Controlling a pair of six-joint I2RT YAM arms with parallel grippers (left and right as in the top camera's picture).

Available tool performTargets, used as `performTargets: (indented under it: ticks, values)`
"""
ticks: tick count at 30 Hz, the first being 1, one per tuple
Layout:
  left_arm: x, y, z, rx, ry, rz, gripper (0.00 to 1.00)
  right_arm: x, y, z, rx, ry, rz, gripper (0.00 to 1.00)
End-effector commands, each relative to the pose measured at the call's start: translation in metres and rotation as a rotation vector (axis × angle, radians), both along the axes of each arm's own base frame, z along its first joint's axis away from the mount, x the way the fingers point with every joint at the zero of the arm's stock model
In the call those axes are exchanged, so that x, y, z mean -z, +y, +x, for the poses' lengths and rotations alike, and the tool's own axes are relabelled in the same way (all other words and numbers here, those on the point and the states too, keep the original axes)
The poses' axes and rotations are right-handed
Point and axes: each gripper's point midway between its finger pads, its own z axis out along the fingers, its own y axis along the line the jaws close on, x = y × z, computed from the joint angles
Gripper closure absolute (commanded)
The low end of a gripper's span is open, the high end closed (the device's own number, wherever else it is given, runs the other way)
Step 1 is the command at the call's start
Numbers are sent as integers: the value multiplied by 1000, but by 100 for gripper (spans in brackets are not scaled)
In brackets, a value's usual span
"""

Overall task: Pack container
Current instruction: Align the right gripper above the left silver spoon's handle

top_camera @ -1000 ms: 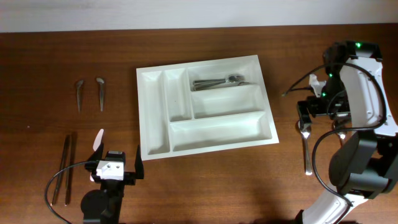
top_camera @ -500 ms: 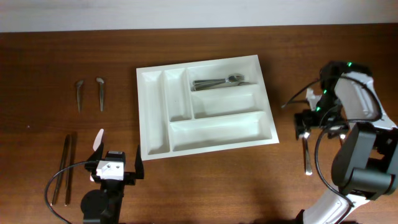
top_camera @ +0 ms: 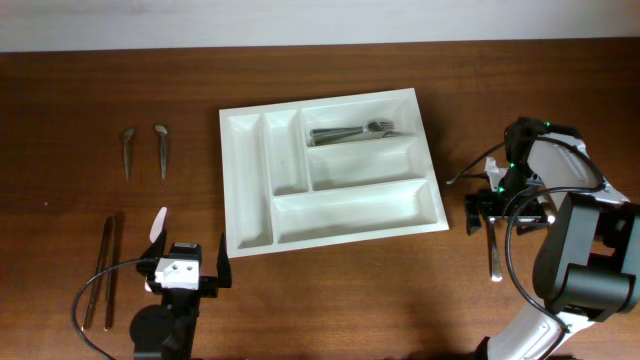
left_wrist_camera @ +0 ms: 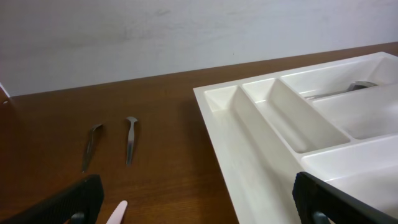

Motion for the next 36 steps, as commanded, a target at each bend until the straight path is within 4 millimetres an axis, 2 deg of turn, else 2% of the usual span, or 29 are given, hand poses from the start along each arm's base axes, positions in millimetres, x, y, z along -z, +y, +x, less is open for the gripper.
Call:
performTargets:
  ticks: [1,11,14,19,27,36]
  values:
    - [1,0,0,2,-5,15,1,3,2,-2,14,-13,8,0]
    - [1,0,0,2,-5,15,1,19,-4,22,13,-133,-20,0]
    - [1,0,0,2,-5,15,1,20,-5,24,9,-142,-25,0]
    - [1,0,0,2,-5,15,1,20,-4,20,-9,-128,-18,0]
    - [1,0,0,2,-5,15,1,30,-3,-7,-75,-43,-13,1]
    - [1,0,0,2,-5,15,1,34,-5,2,-73,-86,-20,1]
